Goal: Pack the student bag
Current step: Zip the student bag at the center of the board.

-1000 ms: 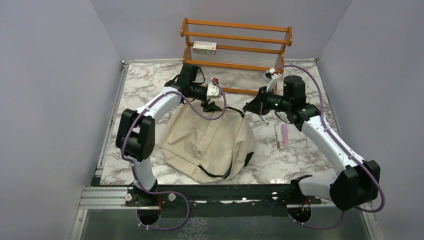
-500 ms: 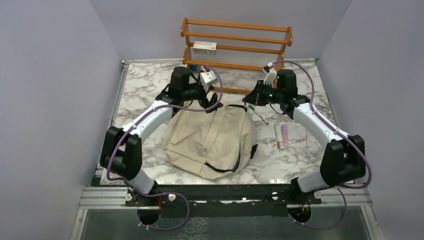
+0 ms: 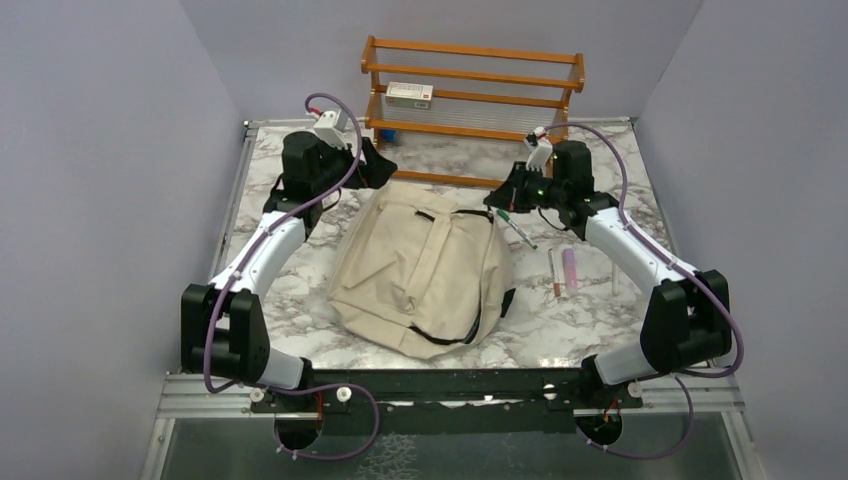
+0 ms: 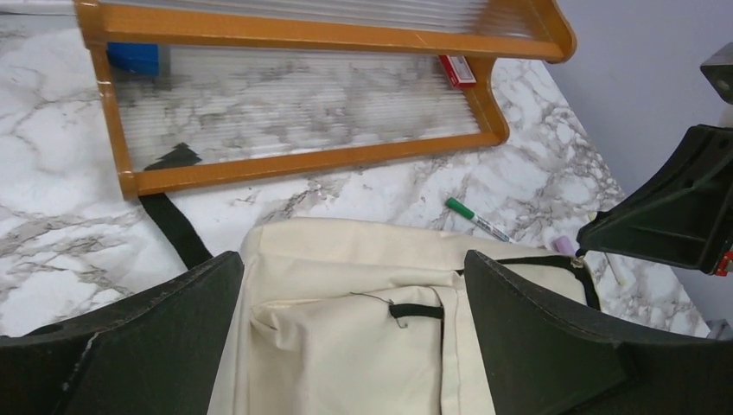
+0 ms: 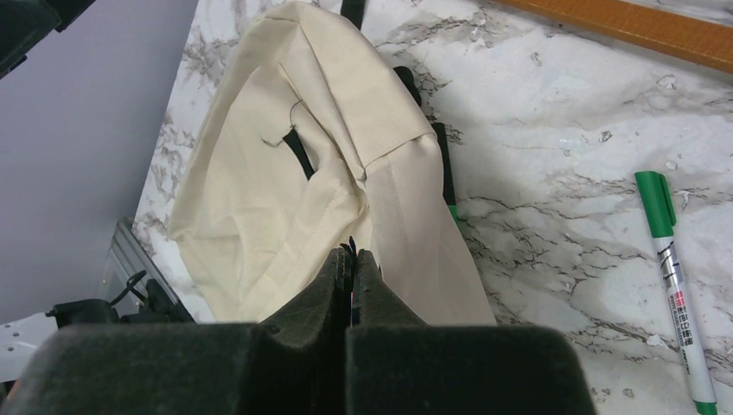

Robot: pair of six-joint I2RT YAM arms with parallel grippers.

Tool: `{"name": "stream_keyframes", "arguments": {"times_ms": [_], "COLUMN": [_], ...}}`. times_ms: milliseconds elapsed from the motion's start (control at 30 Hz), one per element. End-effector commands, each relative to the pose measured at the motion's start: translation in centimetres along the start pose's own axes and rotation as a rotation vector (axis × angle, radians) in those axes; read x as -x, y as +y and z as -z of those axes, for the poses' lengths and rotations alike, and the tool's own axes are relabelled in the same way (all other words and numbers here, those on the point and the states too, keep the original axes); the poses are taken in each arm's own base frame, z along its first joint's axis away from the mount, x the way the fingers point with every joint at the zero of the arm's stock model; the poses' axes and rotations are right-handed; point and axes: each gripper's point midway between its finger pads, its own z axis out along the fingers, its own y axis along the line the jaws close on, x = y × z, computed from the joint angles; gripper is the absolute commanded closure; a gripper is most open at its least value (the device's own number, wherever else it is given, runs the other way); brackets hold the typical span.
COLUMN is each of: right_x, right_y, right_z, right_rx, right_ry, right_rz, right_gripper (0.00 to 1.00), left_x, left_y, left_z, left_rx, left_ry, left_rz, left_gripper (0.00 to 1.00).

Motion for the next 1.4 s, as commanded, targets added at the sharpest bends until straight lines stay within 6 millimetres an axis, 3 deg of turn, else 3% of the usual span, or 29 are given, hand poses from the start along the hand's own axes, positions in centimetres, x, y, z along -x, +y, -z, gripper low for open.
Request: {"name": "stream_keyframes", "arguments": {"times_ms": [0,167,433,600,933,1367], "right_x": [1.2,0.8,0.0,-0.4,-1.1,-1.6], "right_y": [0.5,0.4,0.1,0.1,-0.1,-0.3], "right_z": [0.4,0.2,0.0,0.0,0.1,-0.1], "right_rx": [0.015,0.02,0.023,0.03,0.025,0.025], "right_ry": [-0.055,-0.05,-0.031,-0.02,-0.009,0.001], "right_rz": [0.021,0.011,0.002,-0.006,-0.006,-0.009], "right_gripper": [1.0,1.0,1.0,0.99,1.0,0.99], "left_x": [-0.2,-5.3,-14.3,-17.6,-20.8,-22.7], "left_y": [-2.9,-5.8,-11.5,-14.1,-16.0,-20.1], "left_z": [-0.6,-0.4,0.5,-0.2,-1.9,-2.5], "left_rx": [0.039,0.148,0.129,0.113,0.1,0.041], "left_ry": [0.05,0.166,0.307,0.365,0.422,0.433], "left_rz": [-0.068,-0.145,-0.161,-0.219,-0.301,-0.379], "left_gripper": [0.01,0.06,0.11,0.12,0.12,0.12]}}
